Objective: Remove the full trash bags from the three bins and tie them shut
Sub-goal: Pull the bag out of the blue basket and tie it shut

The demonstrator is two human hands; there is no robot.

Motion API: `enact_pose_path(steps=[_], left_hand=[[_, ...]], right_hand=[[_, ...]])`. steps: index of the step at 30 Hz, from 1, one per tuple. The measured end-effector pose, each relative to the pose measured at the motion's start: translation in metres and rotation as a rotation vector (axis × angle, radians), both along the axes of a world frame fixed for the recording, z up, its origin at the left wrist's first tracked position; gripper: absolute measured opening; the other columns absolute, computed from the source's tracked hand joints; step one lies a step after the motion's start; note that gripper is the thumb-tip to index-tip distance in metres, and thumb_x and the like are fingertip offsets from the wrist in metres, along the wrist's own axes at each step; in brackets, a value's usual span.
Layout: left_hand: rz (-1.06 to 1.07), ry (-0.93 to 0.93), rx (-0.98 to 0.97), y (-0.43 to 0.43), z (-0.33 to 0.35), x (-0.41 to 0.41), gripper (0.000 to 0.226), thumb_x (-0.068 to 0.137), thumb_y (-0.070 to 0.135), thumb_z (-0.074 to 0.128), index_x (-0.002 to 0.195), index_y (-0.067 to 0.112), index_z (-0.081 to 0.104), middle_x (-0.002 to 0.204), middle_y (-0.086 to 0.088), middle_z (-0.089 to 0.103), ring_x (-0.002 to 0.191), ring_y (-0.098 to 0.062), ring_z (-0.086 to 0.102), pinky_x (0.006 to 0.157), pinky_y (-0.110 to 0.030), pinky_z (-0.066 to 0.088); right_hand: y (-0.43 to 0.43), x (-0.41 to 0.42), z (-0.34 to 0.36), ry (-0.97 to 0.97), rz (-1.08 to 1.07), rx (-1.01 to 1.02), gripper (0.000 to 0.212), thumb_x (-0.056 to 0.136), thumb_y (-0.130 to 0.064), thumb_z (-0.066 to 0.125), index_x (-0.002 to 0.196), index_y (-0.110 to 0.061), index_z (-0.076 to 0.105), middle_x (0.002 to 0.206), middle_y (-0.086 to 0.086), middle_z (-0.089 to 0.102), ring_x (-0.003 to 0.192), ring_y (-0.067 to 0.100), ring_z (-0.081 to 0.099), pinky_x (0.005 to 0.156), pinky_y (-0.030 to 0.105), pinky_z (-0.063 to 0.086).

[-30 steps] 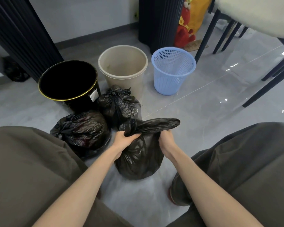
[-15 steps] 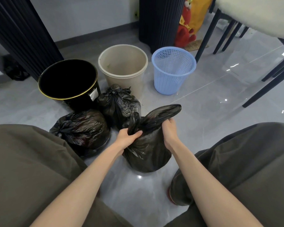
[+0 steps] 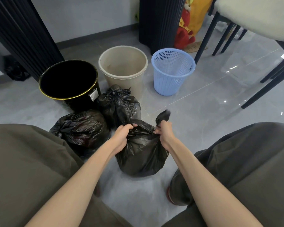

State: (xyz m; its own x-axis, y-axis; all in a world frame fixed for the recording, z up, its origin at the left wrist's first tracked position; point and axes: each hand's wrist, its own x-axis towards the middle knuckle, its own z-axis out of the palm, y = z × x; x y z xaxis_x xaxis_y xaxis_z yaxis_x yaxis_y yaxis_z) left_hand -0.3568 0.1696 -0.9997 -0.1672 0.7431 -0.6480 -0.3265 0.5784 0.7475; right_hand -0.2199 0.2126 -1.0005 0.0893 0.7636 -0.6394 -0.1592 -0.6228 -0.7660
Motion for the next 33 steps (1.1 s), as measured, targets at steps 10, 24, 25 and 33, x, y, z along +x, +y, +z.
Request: enact_pose_path(steps=[10, 24, 25, 33], left_hand=[[0.146, 0.06, 0.097, 0.004, -0.001, -0.002, 0.039, 0.103, 0.024, 0.03, 0.067, 0.016, 0.043, 0.071, 0.002, 0.04, 0.066, -0.008, 0.039, 0.083, -0.019, 0.032], [-0.193, 0.287, 0.207, -0.004, 0.012, 0.001, 0.033, 0.101, 0.026, 0.035, 0.071, 0.018, 0.049, 0.052, 0.01, 0.037, 0.043, -0.003, 0.033, 0.048, -0.015, 0.027], [-0.303, 0.456, 0.217, -0.005, 0.013, 0.005, 0.032, 0.1, 0.025, 0.037, 0.072, 0.019, 0.05, 0.057, 0.008, 0.042, 0.049, -0.005, 0.038, 0.051, -0.018, 0.03], [-0.669, 0.89, 0.252, -0.018, 0.003, 0.005, 0.01, 0.095, 0.01, 0.039, 0.099, 0.007, 0.047, 0.104, -0.013, 0.062, 0.097, -0.028, 0.057, 0.082, -0.041, 0.044]], right_hand=[[-0.013, 0.009, -0.01, -0.199, 0.423, 0.191, 0.018, 0.097, -0.009, 0.034, 0.081, -0.012, 0.042, 0.063, 0.001, 0.035, 0.054, 0.012, 0.031, 0.053, 0.024, 0.026], [-0.017, 0.005, -0.003, -0.202, 0.374, 0.148, 0.008, 0.095, -0.007, 0.036, 0.098, -0.012, 0.042, 0.069, -0.001, 0.044, 0.061, 0.009, 0.042, 0.065, 0.026, 0.036], [-0.018, 0.004, -0.002, -0.243, 0.416, 0.141, 0.01, 0.094, -0.006, 0.038, 0.102, -0.011, 0.036, 0.076, -0.001, 0.044, 0.069, 0.011, 0.045, 0.071, 0.029, 0.038], [-0.018, 0.014, 0.01, -0.013, 0.775, 0.017, 0.068, 0.081, 0.003, 0.053, 0.133, -0.018, 0.014, 0.101, 0.004, 0.047, 0.096, 0.014, 0.052, 0.08, 0.027, 0.047]])
